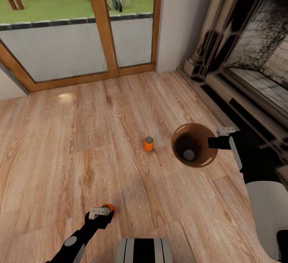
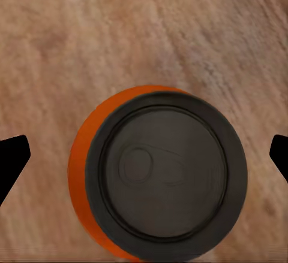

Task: Put the three can of soda from the living room inside the tash can in the kitchen.

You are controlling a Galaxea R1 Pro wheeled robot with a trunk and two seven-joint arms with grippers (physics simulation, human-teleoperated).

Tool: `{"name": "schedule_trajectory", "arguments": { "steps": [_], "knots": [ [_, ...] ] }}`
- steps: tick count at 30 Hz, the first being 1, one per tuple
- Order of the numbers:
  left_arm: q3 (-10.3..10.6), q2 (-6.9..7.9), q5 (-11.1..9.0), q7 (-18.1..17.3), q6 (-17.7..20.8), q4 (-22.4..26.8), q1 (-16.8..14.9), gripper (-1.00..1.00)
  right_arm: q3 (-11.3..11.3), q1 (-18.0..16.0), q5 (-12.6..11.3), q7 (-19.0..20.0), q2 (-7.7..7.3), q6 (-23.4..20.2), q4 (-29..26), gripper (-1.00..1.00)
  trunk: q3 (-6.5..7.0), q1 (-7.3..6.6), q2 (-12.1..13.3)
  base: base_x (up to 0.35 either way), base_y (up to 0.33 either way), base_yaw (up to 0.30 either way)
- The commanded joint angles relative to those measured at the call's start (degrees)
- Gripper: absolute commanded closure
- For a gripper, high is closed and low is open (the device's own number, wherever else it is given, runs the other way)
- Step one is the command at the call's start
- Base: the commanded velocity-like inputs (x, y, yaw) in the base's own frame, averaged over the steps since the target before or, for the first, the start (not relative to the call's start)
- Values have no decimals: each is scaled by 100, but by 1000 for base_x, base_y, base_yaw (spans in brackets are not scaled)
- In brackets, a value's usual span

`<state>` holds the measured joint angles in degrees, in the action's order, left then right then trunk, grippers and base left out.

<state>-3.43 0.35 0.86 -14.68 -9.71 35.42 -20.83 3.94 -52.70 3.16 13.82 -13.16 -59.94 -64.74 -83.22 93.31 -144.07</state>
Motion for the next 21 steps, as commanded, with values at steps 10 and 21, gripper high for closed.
{"name": "schedule_trajectory", "arguments": {
  "steps": [10, 21],
  "knots": [
    [0, 0, -6, 0, 1, 0, 0, -100, -4, -3, -96, 16, -4, -6, -4, 100, -111, 12, -7, 0, 0, 0],
    [3, 6, -12, -13, -101, 7, 5, 100, -7, -3, -96, 16, -5, -6, -4, 100, -111, 12, -7, 0, 0, 0]
  ]
}}
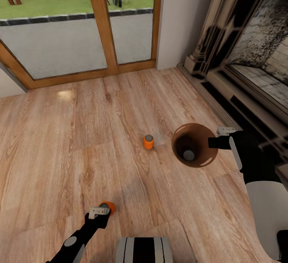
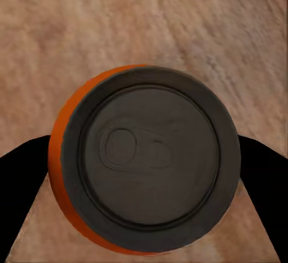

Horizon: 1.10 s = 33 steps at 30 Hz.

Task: Put the three can of soda from the living room inside the tash can in the kitchen.

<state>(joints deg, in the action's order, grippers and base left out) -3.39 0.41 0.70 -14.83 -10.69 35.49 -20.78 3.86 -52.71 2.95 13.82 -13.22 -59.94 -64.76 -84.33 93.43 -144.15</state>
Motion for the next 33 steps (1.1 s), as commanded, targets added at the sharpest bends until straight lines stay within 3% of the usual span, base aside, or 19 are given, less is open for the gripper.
{"name": "schedule_trajectory", "arguments": {
  "steps": [1, 7, 33],
  "knots": [
    [3, -2, 11, -3, -37, -3, 0, 100, 1, -2, -75, 15, 2, -6, -1, 100, 0, -1, 0, 0, 0, 0],
    [12, -5, 30, -10, -77, -6, -4, 100, 1, -2, -75, 15, -1, -6, -1, 100, 0, -1, 0, 0, 0, 0],
    [11, -3, 27, -6, -65, -6, -12, 100, -20, 6, -121, 24, 12, -6, 269, 100, 576, -68, 34, 0, 0, 0]
  ]
}}
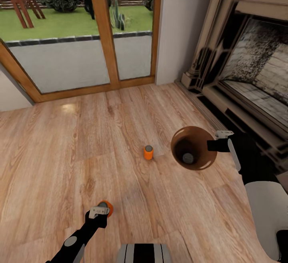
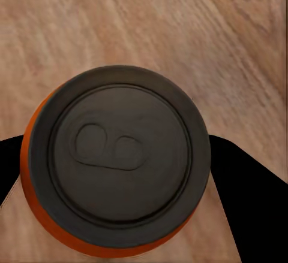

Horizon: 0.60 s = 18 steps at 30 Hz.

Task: Put the three can of soda from the living room inside the tash can in the kitchen.

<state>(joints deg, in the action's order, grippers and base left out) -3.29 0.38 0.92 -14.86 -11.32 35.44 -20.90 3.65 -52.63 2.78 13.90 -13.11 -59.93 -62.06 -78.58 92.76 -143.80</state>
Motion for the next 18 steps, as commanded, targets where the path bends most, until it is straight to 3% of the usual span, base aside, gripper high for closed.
{"name": "schedule_trajectory", "arguments": {
  "steps": [1, 11, 18],
  "knots": [
    [-1, 1, 2, -4, -1, 0, 2, 100, 2, -2, -108, 25, 1, -7, 10, 100, 23, -3, 1, 0, 0, 0],
    [-65, 42, -41, -61, -1, 41, 5, 100, -26, -2, -122, 68, -9, -7, 267, 100, 245, -29, 15, 0, 0, 0],
    [-83, 196, -82, -105, 9, 48, -9, 100, -21, -2, -120, 79, -40, -7, 333, 100, 400, -47, 24, 0, 0, 0]
  ]
}}
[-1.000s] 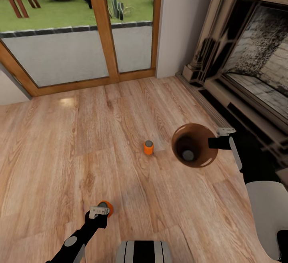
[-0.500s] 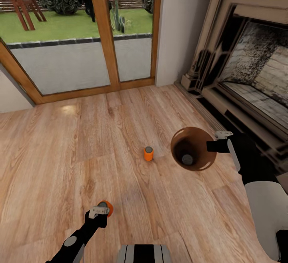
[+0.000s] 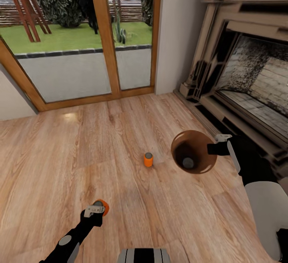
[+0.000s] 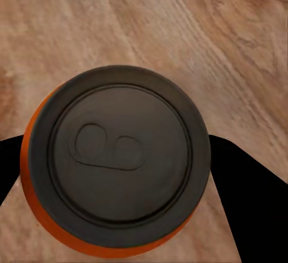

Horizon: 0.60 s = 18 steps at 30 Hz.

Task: Put the three can of soda from the living room inside the tash can in the kitchen.

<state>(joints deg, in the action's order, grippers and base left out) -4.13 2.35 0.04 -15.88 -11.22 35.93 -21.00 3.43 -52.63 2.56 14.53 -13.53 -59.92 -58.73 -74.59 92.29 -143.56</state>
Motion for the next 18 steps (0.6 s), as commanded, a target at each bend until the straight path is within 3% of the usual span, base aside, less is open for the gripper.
{"name": "schedule_trajectory", "arguments": {
  "steps": [1, 5, 6, 7, 11, 16, 18],
  "knots": [
    [-1, 51, 10, -38, 13, -6, -10, 100, 8, -1, -98, 19, -12, -8, 87, 100, 23, -3, 1, 0, 0, 0],
    [-5, 194, 5, -117, 170, 24, -22, 100, 10, -1, -98, 22, -17, -8, 269, 100, 112, -13, 7, 0, 0, 0],
    [-7, 332, -10, -168, 371, 179, -24, 100, 13, -1, -98, 23, -17, -8, 376, 100, 134, -16, 8, 0, 0, 0],
    [-7, 372, -14, -200, 444, 240, -25, 100, 14, -1, -98, 23, -19, -8, 407, 100, 156, -18, 9, 0, 0, 0],
    [-15, 547, -26, -680, 989, 706, -38, 100, 23, -1, -98, 23, -25, -8, 596, 100, 245, -28, 15, 0, 0, 0],
    [-25, 809, -274, -1088, 2170, 1703, -145, 100, 29, 5, -88, 23, -15, -8, 678, 100, 356, -41, 21, 0, 0, 0],
    [-26, 925, -367, -1143, 2876, 2036, -454, 100, 27, 7, -82, 20, 16, -8, 696, 100, 400, -46, 24, 0, 0, 0]
  ]
}}
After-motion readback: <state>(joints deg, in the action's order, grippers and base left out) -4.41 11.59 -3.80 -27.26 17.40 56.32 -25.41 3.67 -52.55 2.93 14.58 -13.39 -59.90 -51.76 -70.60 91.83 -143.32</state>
